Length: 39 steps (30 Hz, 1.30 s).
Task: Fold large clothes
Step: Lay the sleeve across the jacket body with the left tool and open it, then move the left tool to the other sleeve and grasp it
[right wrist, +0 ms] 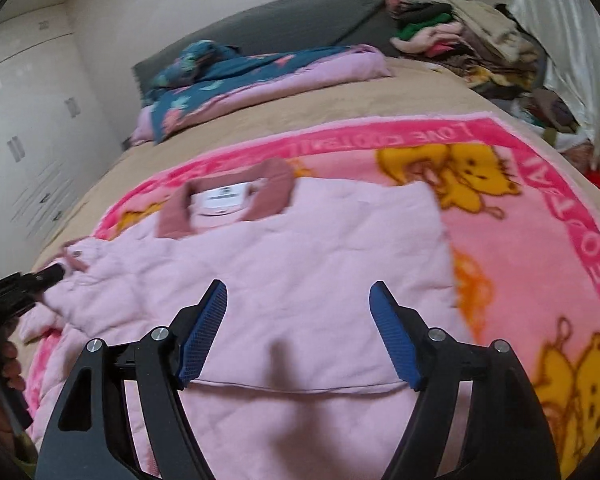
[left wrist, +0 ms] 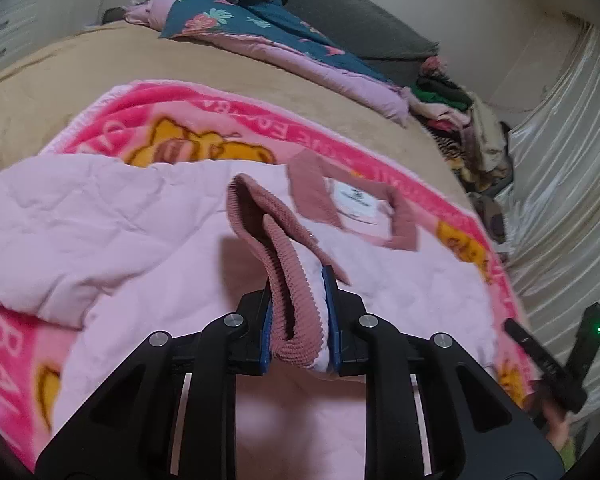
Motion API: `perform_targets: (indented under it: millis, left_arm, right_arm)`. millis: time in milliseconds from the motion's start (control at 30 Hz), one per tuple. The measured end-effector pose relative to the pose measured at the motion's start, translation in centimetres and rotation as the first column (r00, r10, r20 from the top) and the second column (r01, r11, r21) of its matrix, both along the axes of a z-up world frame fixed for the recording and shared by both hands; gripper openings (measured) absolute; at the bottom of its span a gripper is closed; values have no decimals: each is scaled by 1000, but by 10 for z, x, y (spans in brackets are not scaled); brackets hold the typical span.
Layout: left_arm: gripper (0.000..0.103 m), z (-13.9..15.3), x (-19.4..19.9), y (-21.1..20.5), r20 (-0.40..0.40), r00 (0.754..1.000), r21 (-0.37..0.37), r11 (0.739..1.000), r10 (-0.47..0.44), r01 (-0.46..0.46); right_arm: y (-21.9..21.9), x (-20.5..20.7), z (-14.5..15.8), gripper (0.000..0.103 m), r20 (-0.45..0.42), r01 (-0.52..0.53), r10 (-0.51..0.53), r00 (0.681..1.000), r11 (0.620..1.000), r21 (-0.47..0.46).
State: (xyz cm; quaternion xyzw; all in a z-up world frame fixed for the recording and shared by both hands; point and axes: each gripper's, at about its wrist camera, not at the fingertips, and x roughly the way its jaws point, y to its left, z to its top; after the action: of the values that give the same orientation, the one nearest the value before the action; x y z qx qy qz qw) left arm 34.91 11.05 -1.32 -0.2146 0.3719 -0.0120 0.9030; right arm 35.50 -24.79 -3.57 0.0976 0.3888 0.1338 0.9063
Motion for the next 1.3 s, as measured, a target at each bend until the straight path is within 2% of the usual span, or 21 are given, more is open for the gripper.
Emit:
perform_targets:
  millis: [133, 300, 433, 600, 733, 767, 833, 900, 933, 1100, 1200, 1300]
  left_arm:
    - [13, -34, 8, 9, -83, 996, 27, 999, 19, -17]
    - [17, -66, 2, 17, -139, 990, 13, 999, 37, -36]
    - [19, -70, -1, 17, -141, 989, 18, 999, 38, -36]
    - [25, -72, -4, 10, -140, 990, 48, 999, 28, -22]
    - [27, -68, -7, 6, -148, 989, 60, 998, 18, -10]
    - [30, -66, -9, 5, -149, 989, 59, 998, 13, -4]
    - [44, -62, -13, 4, -151, 988, 55, 998, -1, 10]
    - [59, -56, -18, 4, -150, 988, 42, 999, -22, 29]
    - [62, -55, -20, 4, -150, 988, 37, 999, -26, 32]
    - [94, -41, -34, 9, -137, 990, 2, 999, -46, 47]
    - [94, -33, -45, 19, -118, 992, -28, 999, -42, 38]
    - [94, -24, -57, 29, -102, 994, -19, 999, -34, 32]
  right_arm:
    - [2, 10, -15, 73, -40, -10, 8, 999, 999, -36]
    - [7, 17, -30, 73, -89, -38, 32, 996, 997, -65]
    - [10, 23, -50, 73, -151, -47, 25, 988, 988, -147]
    - [7, 29, -72, 73, -189, -39, 11, 982, 989, -141]
    - [10, 26, -72, 74, -178, -24, -3, 984, 989, -149]
    - [10, 23, -69, 75, -173, -16, -10, 985, 988, -151]
    - [11, 13, -58, 82, -152, -2, -16, 988, 992, -123]
    - [14, 1, -46, 94, -116, -2, -8, 993, 997, -83]
    - [17, -4, -42, 95, -106, -1, -7, 994, 997, -76]
    - [34, -29, -20, 97, -57, -19, 17, 998, 999, -29]
    - [44, -40, -10, 98, -44, -21, 21, 999, 1000, -16]
    - [59, -54, 0, 98, -18, -34, 34, 999, 999, -15]
